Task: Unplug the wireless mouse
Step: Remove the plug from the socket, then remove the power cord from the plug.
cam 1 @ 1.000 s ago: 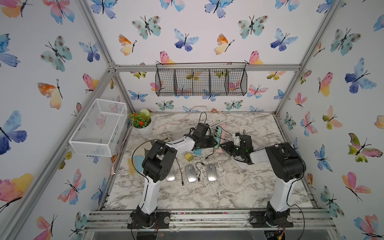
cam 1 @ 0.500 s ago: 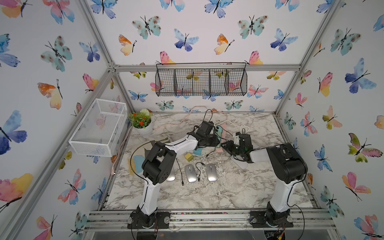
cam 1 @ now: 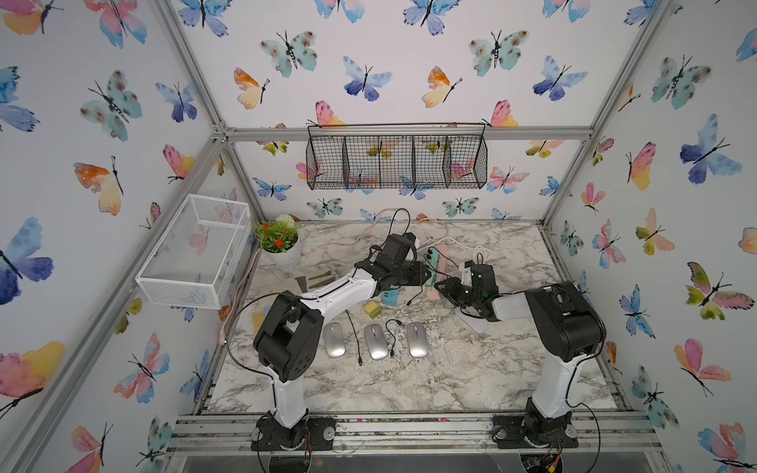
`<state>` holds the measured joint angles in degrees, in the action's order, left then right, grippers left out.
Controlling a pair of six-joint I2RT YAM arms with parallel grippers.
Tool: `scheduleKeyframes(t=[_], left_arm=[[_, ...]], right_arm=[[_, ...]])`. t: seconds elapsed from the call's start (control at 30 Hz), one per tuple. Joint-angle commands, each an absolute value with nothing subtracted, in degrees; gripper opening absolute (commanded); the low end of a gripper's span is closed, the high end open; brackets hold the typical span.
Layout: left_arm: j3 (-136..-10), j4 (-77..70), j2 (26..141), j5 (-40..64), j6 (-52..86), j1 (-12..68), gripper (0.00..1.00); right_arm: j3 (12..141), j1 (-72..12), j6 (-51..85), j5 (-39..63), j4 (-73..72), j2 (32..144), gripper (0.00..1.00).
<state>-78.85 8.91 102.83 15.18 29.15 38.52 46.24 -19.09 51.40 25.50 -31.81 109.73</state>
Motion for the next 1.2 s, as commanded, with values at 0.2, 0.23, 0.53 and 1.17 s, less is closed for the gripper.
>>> scheduleKeyframes(t=[0.2, 0.23, 0.53, 1.17], left_arm=[[-73.51, 10.90, 91.15, 13.09, 26.54, 38.72, 0.00], [-73.26, 10.94, 90.54, 13.23, 26.46, 38.76, 0.00], [-71.64, 10.59, 88.85, 13.44, 26.32, 38.82, 0.00], [-64.96, 3.72, 77.47, 22.84, 24.83, 37.84, 0.00]], right_arm=[[42.95, -18.98, 50.11, 22.68, -27.37, 106.17, 0.54], [42.73, -18.98, 50.02, 22.47, -27.02, 105.87, 0.55], [42.81, -18.98, 48.60, 20.78, -22.39, 107.36, 0.33], [36.99, -19.10, 25.01, 25.35, -17.02, 69.74, 0.74]])
